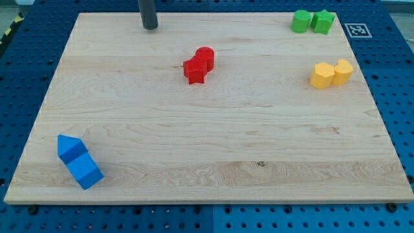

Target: Nudge blue cube and blue triangle a bit right

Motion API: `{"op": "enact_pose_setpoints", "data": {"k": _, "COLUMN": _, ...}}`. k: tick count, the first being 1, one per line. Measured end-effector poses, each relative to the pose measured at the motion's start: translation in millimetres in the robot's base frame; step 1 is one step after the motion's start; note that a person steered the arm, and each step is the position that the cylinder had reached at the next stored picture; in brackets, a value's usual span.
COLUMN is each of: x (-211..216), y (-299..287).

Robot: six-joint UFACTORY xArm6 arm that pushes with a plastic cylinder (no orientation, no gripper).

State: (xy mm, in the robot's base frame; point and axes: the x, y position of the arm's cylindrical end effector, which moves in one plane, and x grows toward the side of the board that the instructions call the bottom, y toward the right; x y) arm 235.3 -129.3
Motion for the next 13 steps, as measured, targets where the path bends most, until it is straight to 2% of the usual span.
{"op": "enact_pose_setpoints", "data": {"k": 4, "x": 9.2, "y": 4.8}}
{"op": "enact_pose_setpoints", "data": {"k": 7, "x": 126.8, "y": -63.9}}
{"op": "enact_pose_setpoints", "data": {"k": 12, "x": 273.0, "y": -142.2}}
{"op": "enact_pose_setpoints", "data": {"k": 13, "x": 305.5, "y": -142.5}}
